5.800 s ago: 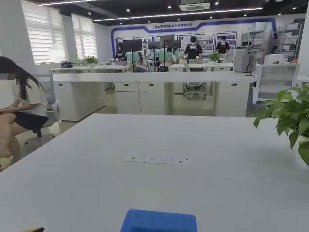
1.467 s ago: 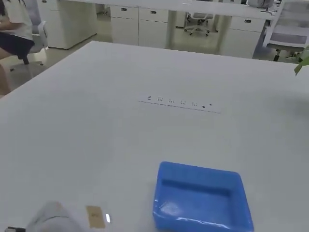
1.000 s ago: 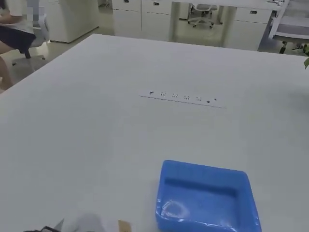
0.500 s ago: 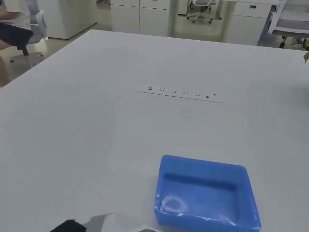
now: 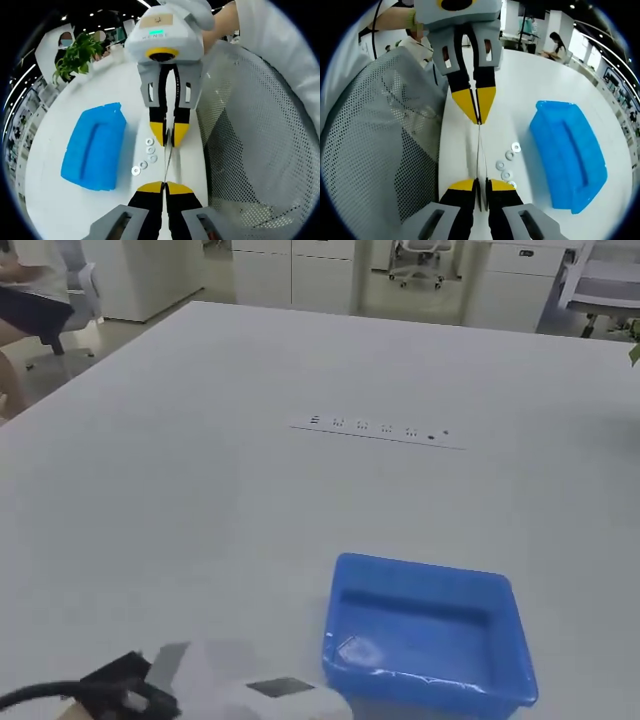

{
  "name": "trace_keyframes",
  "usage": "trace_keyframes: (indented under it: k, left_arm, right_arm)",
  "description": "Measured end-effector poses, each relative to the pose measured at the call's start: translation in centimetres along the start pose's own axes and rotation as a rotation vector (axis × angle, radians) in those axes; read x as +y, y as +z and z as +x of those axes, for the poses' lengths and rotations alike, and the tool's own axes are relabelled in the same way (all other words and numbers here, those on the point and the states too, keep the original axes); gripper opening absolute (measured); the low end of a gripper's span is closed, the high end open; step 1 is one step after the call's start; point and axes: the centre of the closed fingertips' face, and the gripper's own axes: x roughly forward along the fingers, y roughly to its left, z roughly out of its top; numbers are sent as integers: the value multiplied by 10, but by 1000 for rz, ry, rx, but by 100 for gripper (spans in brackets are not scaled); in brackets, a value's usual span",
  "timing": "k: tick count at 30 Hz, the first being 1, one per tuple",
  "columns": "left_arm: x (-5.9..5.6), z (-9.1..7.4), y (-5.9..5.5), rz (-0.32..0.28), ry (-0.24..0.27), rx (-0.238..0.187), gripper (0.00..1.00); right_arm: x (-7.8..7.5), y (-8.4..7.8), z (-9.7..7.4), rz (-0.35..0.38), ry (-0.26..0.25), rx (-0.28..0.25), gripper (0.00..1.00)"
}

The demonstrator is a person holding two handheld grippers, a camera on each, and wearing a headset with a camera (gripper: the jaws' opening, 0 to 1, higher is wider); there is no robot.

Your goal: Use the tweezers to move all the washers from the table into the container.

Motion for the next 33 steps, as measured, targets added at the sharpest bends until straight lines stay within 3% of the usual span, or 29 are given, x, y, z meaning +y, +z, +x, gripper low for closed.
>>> trace_keyframes:
  k: [11, 14, 17, 19, 25, 33]
  left_arm:
    - [9, -32, 33, 12, 14, -62, 0]
    - [12, -41, 46, 13, 16, -97, 0]
    - [15, -46, 52, 21, 23, -101, 0]
    - [19, -48, 50, 47, 39, -70, 0]
    - [32, -56, 52, 61, 62, -53, 0]
    - [45, -55, 45, 56, 66, -19, 0]
  right_arm:
    - [-9, 22, -2, 44, 1, -101, 5]
    - [-12, 31, -2, 49, -5, -131, 5]
    - [-16, 43, -2, 56, -10, -165, 5]
    - [-21, 49, -1, 54, -24, -178, 5]
    - [-36, 63, 1, 71, -47, -218, 6]
    - [-45, 66, 7, 93, -59, -239, 6]
